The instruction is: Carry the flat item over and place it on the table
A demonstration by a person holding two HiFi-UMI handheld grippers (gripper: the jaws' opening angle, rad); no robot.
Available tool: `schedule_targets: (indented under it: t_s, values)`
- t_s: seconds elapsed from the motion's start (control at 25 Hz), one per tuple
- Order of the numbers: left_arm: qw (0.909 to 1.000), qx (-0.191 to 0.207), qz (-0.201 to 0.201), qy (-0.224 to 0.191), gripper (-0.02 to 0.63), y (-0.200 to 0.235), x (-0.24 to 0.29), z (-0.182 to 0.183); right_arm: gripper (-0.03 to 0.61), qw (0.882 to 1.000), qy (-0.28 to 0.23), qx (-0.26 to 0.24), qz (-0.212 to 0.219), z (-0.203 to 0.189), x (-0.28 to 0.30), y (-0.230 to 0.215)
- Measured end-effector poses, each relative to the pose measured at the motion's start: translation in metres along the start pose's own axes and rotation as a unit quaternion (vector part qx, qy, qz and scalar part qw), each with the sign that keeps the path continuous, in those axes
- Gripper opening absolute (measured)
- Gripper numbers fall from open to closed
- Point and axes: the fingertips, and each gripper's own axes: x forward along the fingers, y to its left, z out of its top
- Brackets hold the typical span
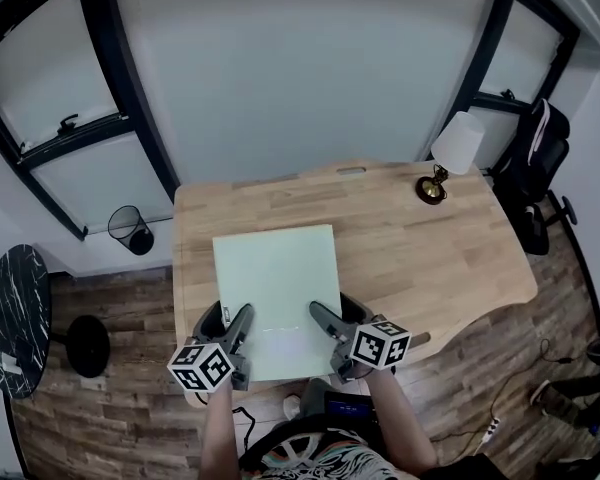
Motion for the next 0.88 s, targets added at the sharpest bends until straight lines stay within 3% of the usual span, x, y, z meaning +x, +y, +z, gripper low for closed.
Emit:
schedule_targets:
  t_s: [0.48,0.88]
  values:
    - [0.9998,-0.006,0.017,-0.006,0.313,0.017,0.021,0.010,0.324,1.000,0.012,-0.002,0.011,0.013,0.030,-0.012]
    - [0.9989,-0.026,0.034,0.018,0.311,0.033,0.043,-0.013,0.325,0.999,0.041,0.017,0.000,0.000,0.044,-0.042]
